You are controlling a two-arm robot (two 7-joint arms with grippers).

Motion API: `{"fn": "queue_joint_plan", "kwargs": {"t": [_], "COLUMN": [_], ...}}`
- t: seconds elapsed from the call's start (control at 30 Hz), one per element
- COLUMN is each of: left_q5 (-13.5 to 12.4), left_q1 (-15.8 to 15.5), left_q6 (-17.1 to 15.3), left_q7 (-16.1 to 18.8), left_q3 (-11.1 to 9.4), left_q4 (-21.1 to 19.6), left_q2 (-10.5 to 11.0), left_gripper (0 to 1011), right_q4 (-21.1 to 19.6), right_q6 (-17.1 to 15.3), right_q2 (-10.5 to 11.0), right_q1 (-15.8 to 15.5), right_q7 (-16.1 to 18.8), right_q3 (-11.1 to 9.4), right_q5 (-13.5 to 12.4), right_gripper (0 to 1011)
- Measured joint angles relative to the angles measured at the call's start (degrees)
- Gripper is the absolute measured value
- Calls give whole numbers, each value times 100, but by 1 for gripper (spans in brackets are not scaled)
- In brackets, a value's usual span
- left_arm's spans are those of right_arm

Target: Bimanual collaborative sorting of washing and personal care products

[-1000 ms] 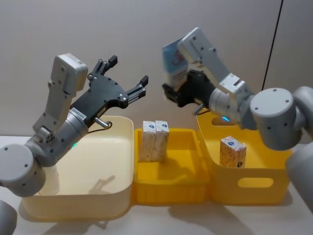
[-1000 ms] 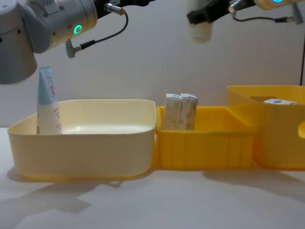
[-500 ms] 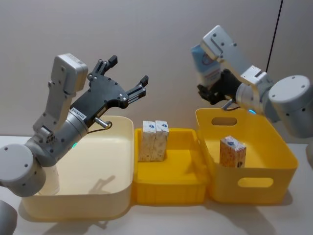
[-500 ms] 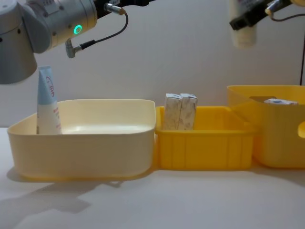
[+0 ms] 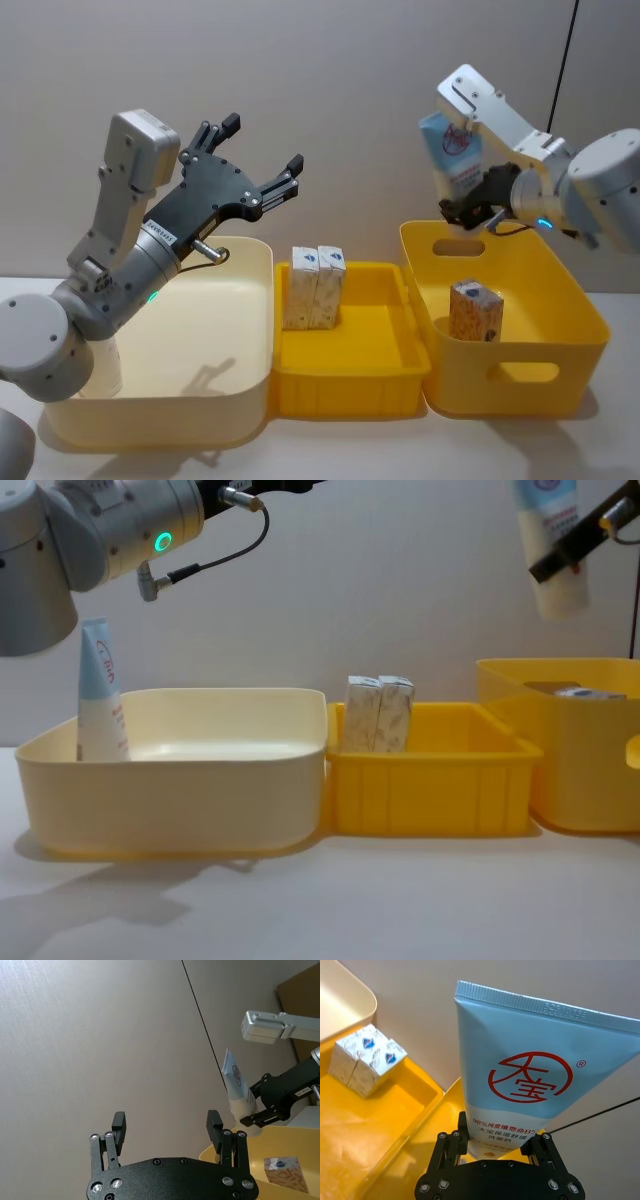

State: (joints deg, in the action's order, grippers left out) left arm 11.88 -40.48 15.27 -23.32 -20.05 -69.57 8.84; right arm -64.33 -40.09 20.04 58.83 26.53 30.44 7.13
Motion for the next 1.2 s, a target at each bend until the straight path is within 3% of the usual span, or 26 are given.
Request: {"fn": "queue_joint_plan", "kwargs": {"t": [0.27,0.73,1.2], "left_q5": [0,0,0], "left_q1": [0,0,0], "left_q6": [0,0,0], "left_q7": [0,0,0], "left_q3": [0,0,0], "left_q4": [0,0,0], "left_q2": [0,0,0], "left_gripper": [1003,1003,1003], "right_q4": [565,1593,2008], "right_q6": [-356,-667,-757], "right_q2": [-10,-132,-187], "right_q1": [325,825,1013], "right_q7": [466,1131,1376], "right_q3": [134,358,440], "right_q5": [22,55,69], "right_gripper": [563,980,1001]}}
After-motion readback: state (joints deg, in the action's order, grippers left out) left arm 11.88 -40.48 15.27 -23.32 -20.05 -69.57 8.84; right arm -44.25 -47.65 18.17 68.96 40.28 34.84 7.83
